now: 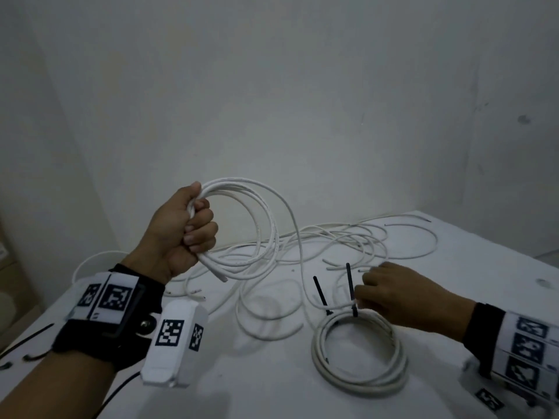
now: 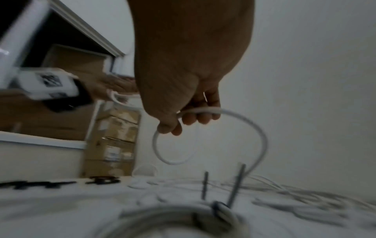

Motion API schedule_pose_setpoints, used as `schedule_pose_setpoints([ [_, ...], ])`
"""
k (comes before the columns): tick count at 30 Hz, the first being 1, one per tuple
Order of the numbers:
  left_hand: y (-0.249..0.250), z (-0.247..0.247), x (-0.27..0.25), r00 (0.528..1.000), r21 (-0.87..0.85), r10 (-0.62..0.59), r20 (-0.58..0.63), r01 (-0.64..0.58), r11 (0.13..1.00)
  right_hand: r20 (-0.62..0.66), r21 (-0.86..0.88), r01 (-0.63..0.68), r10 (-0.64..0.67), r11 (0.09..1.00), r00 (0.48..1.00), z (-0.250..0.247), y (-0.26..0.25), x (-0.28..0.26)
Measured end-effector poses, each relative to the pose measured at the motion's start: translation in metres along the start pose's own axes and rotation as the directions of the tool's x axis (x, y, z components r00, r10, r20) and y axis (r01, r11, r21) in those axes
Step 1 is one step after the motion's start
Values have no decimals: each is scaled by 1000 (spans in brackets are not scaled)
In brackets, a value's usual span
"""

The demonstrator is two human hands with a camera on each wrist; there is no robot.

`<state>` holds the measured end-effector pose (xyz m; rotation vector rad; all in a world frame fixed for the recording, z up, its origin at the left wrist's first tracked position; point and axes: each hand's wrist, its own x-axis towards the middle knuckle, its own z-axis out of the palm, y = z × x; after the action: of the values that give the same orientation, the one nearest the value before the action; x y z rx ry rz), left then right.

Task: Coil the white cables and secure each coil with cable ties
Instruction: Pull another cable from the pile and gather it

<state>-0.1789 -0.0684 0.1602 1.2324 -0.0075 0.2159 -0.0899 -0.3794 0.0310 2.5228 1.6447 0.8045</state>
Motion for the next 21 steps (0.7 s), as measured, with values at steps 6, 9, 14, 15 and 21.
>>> schedule_pose_setpoints([
  [6,-37,51,-5,998,301,40,-39,-27,953,-50,154,315,-311,936,949,-86,-81,49],
  [9,-53,70,-21,998,459,10,56,-35,888,-155,158,380,-357,911,921,-108,-83,78],
  [14,-54,70,-39,966,441,-138,219,28,897,-281,97,205,-170,974,945,-118,-50,95],
  [15,-51,68,-39,952,377,-170,255,64,924,-307,93,154,-119,984,944,-119,-44,95],
  [21,-50,58,-36,868,159,-319,381,278,947,-478,261,-75,196,962,856,-130,-3,94],
])
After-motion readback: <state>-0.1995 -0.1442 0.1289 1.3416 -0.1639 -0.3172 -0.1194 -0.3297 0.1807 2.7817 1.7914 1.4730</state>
